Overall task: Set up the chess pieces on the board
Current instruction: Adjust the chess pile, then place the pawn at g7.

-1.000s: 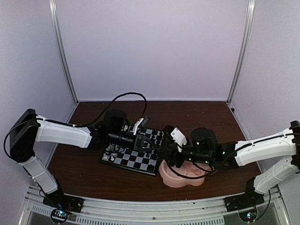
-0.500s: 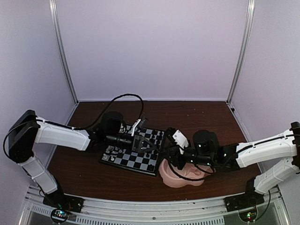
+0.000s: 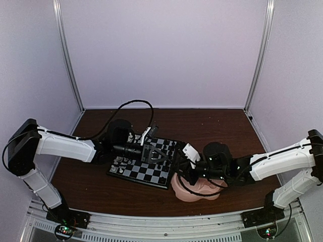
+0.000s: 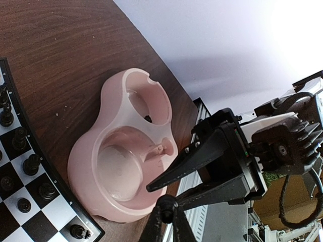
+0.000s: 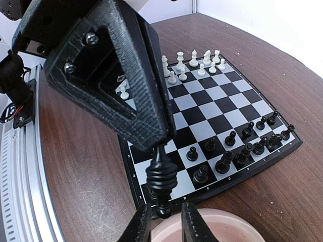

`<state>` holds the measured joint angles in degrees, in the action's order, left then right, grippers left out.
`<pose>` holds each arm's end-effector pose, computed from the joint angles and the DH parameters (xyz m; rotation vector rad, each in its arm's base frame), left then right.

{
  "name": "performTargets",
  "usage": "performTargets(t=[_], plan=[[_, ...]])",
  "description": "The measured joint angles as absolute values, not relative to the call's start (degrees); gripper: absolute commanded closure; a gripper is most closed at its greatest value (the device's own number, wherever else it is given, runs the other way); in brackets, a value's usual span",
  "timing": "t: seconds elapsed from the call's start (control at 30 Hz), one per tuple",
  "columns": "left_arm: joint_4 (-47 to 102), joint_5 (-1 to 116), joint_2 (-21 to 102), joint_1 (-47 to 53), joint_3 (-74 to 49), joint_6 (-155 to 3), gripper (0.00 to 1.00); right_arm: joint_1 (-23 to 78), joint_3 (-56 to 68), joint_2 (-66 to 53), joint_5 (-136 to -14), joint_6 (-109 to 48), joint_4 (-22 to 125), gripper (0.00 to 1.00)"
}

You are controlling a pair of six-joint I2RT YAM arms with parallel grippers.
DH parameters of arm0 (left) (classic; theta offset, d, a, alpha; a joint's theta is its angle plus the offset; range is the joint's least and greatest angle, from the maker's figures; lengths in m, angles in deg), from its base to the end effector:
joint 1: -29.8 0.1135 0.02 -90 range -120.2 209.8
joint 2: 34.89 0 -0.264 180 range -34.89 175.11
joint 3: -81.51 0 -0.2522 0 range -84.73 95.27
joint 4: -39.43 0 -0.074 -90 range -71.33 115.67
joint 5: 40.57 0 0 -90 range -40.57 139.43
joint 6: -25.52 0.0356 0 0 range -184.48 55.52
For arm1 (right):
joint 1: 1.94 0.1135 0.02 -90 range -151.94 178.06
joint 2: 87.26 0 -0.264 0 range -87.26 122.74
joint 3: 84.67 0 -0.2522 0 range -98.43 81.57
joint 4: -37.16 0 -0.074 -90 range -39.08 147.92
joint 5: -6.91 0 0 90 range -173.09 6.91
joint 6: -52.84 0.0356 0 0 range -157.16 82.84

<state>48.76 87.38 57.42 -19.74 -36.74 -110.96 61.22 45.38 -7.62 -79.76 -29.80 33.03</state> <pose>0.2059 -0.2751 0.2121 0.5847 2.2175 -1.6489 0.1293 0.2601 0.2010 -1.0257 1.8542 0.8211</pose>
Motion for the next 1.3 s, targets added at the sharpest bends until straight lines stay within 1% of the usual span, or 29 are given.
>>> performTargets(t=[0.07, 0.17, 0.2, 0.3, 0.33, 0.4, 0.53, 0.7, 0.9, 1.03, 1.1, 1.3], plan=[[48.8, 87.4, 57.4, -19.7, -36.7, -111.0, 0.97, 61.2, 45.4, -7.6, -79.6, -29.8, 33.0, 0.82], [48.8, 87.4, 57.4, -19.7, -36.7, -111.0, 0.97, 61.2, 45.3, -7.6, -79.4, -29.7, 33.0, 0.82], [48.8, 87.4, 57.4, -19.7, -36.7, -111.0, 0.97, 61.2, 45.2, -7.6, -79.4, -29.7, 33.1, 0.81], [48.8, 87.6, 57.4, -19.7, -36.7, -111.0, 0.97, 61.2, 45.0, -7.6, -79.4, -29.7, 33.0, 0.75], [48.8, 87.7, 57.4, -19.7, -36.7, -110.9, 0.97, 61.2, 44.9, -7.6, -79.4, -29.8, 33.0, 0.75], [48.8, 87.8, 57.4, -19.7, -36.7, -110.9, 0.97, 61.2, 44.6, -7.5, -79.4, -29.8, 33.0, 0.77], [48.8, 88.0, 57.4, -19.7, -36.7, -111.0, 0.97, 61.2, 44.3, -7.5, -79.2, -29.8, 32.8, 0.9], [48.8, 88.1, 57.4, -19.7, -36.7, -110.9, 0.98, 61.3, 44.3, -7.5, -79.0, -29.8, 32.9, 1.0], [48.1, 87.3, 57.1, -19.6, -36.8, -110.5, 0.98, 61.3, 44.3, -7.5, -79.0, -29.8, 33.1, 1.0], [42.5, 83.0, 53.8, -18.7, -37.2, -106.9, 0.98, 61.3, 44.3, -8.7, -79.6, -29.7, 34.3, 1.0], [37.4, 78.6, 50.8, -18.2, -37.2, -103.7, 0.98, 61.3, 44.5, -10.2, -80.7, -29.7, 34.8, 1.0], [25.1, 66.5, 45.1, -19.2, -37.2, -93.6, 0.98, 61.3, 44.7, -15.1, -88.1, -29.3, 37.2, 1.0]])
